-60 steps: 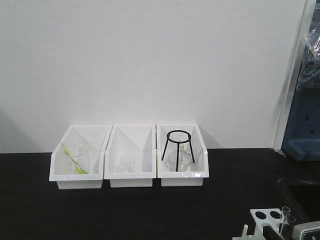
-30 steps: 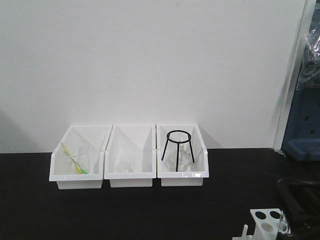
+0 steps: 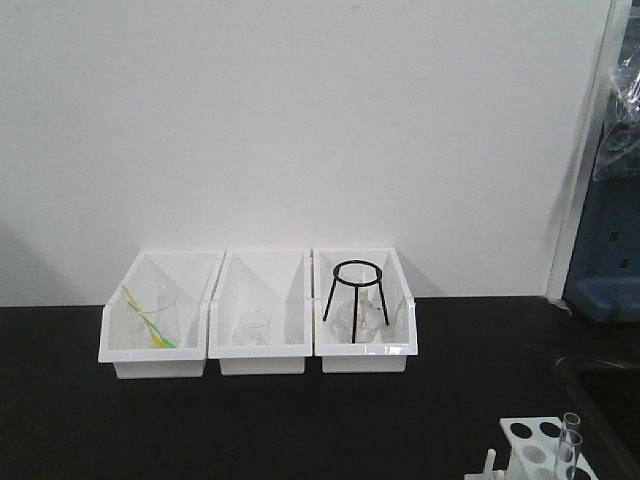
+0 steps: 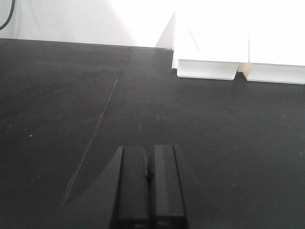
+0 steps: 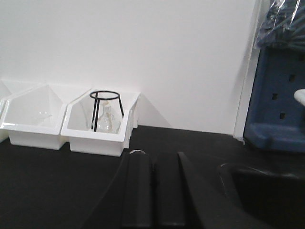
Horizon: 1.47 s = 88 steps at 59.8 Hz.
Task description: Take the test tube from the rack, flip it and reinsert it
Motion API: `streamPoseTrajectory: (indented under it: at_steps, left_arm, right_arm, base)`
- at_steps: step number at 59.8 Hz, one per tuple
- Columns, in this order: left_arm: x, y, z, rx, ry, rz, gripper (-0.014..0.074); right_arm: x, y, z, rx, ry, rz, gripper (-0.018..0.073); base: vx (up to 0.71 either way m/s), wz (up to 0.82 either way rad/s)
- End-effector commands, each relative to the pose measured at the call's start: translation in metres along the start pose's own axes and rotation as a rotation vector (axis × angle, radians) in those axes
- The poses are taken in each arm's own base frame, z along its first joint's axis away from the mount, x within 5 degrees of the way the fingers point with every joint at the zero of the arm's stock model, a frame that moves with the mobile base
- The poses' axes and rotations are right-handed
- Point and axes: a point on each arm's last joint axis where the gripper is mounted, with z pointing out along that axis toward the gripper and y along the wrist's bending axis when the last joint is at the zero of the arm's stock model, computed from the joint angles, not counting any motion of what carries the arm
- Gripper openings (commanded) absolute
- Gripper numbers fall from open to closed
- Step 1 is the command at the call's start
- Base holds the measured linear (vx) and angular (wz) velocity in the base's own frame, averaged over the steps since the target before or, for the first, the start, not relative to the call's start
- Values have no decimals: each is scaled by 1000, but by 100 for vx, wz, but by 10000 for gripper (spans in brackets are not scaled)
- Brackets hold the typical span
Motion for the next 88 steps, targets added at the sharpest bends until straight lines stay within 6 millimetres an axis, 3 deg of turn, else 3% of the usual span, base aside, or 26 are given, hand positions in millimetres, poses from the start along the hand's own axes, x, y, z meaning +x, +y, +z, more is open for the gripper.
streamPoseTrajectory:
  at_steps: [1,30,43,88]
  left_arm:
    - [-7,-2,0,23,-86,-2,-6]
    - [-7,-2,0,23,-86,-2,-6]
    - [-7,-2,0,23,-86,-2,-6]
    - [-7,-2,0,23,-86,-2,-6]
  right_arm:
    - [-16,1,-7,-8,-138,-4,-9]
    - [-14,1,-12,-1,-157,2,-9]
    - [24,1,-27,23,-163,82,-9]
    - [27,0,-30,37,-132,57,-9]
  base:
    - [0,0]
    - [0,0]
    - [0,0]
    - [0,0]
